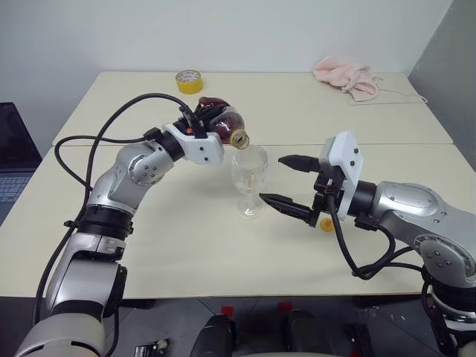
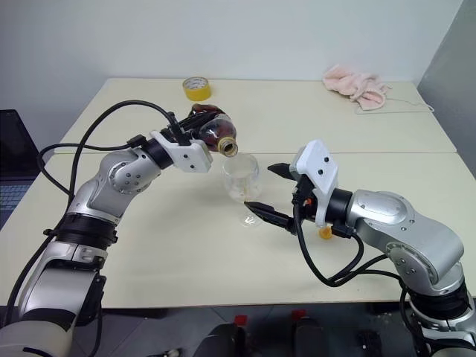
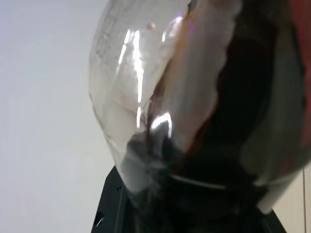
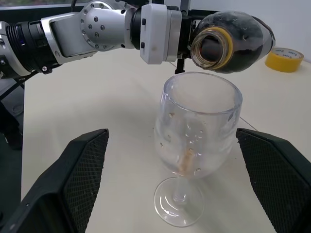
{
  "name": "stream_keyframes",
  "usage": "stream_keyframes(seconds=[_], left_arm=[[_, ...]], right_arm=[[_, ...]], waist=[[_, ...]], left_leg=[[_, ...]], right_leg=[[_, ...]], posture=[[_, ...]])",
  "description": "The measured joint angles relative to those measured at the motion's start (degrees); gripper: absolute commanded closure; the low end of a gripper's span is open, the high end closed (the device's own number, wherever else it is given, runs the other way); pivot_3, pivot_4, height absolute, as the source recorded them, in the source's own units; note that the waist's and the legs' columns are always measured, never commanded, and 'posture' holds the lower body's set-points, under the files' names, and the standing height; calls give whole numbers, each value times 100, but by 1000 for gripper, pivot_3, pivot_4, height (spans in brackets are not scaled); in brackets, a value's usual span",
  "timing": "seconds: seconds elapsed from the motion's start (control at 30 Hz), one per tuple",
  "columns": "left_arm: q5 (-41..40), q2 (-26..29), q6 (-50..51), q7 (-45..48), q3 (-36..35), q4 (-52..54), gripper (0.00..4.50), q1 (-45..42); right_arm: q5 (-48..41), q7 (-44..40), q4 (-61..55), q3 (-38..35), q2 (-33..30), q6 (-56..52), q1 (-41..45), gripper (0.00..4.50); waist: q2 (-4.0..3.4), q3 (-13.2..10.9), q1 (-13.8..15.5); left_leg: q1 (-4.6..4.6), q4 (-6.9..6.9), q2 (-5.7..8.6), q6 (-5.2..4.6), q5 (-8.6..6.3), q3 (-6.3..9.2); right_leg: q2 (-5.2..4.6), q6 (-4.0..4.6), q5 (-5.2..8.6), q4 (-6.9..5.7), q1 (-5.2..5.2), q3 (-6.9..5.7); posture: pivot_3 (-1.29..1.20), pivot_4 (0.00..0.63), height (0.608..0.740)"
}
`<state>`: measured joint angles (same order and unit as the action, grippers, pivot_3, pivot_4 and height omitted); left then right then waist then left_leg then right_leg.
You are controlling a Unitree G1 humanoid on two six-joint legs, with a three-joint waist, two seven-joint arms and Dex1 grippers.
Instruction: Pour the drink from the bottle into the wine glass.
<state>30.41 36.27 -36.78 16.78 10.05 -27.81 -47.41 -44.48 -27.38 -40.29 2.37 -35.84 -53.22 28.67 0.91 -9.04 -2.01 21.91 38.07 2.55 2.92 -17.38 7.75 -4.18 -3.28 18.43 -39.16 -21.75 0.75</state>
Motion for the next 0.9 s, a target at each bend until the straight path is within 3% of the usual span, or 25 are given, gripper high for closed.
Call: stream_keyframes(seconds=[0.9], left_arm=[[409,10,-108,-381,270,-200,3583,-235]], right_arm=[[-17,23,-68,2,30,-57,4,0]], waist=[[0,0,-40]], left_leg=[[1,0,1,0,0,-1]], right_leg=[[0,0,0,-6,-3,1]], posture=[[0,150,740]])
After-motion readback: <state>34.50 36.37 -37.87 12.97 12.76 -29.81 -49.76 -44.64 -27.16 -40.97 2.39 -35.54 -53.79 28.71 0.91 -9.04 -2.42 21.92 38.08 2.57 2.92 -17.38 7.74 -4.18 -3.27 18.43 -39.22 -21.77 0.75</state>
